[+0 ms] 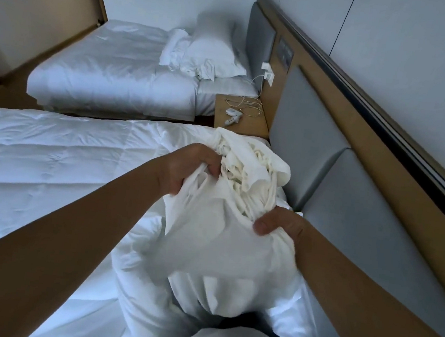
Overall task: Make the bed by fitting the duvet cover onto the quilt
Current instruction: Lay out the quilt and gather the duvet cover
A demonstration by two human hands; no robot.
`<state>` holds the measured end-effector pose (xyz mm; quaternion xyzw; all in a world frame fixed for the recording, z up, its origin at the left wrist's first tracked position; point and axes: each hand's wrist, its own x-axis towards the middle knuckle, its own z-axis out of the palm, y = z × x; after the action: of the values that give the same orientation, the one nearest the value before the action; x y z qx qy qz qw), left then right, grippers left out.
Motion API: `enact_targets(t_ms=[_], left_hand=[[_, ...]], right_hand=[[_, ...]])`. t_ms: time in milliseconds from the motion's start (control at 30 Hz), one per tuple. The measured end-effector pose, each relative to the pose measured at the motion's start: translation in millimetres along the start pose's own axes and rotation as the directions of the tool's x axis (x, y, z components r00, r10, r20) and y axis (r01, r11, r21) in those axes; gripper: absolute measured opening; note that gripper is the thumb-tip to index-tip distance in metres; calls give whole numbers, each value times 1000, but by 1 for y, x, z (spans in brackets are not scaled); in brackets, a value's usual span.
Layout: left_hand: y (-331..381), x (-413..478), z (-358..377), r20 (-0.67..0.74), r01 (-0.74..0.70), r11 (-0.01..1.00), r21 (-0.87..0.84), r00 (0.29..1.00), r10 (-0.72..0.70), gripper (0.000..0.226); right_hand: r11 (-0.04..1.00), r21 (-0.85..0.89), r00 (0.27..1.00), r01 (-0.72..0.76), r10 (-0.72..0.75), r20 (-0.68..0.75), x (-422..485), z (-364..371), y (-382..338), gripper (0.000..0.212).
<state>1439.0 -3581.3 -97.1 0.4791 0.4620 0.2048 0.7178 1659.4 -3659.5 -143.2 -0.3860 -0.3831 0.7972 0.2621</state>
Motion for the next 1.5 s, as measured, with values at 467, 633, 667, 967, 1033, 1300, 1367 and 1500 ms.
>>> enact_targets(t_ms=[467, 633, 667, 967, 1033, 1300, 1367, 1500], left_hand=[[-59, -22, 3, 660, 23, 1000, 19, 750, -29, 46], [-66, -21, -14, 581, -23, 990, -140, 808, 101, 53], [-63, -19, -18, 556, -30, 990, -134, 825, 100, 53], [-36, 7, -20, -60, -80, 997, 25, 995, 81, 58], [-35, 10, -20, -114, -72, 997, 37, 991, 76, 59], [-35, 13, -36, -114, -32, 999, 28, 993, 35, 51], [-35, 13, -40, -81, -25, 999, 31, 996, 27, 50], [-36, 12, -44, 5, -27, 999, 41, 1000, 26, 49]], right_hand=[[696, -711, 973, 99, -216, -76, 30, -32, -86, 32], [887, -455, 994, 83, -106, -26, 38, -52, -75, 44], [902, -427, 998, 56, -66, -9, 36, -54, -71, 39], [999, 31, 999, 42, -42, -13, 42, -15, 9, 34], [994, 82, 997, 74, -71, -36, 46, -8, 16, 40], [930, -365, 999, -50, 39, -37, 38, -25, -17, 70], [897, -435, 997, -73, 49, -67, 39, -30, -26, 77], [883, -468, 998, -44, 20, -56, 37, -38, -33, 69]])
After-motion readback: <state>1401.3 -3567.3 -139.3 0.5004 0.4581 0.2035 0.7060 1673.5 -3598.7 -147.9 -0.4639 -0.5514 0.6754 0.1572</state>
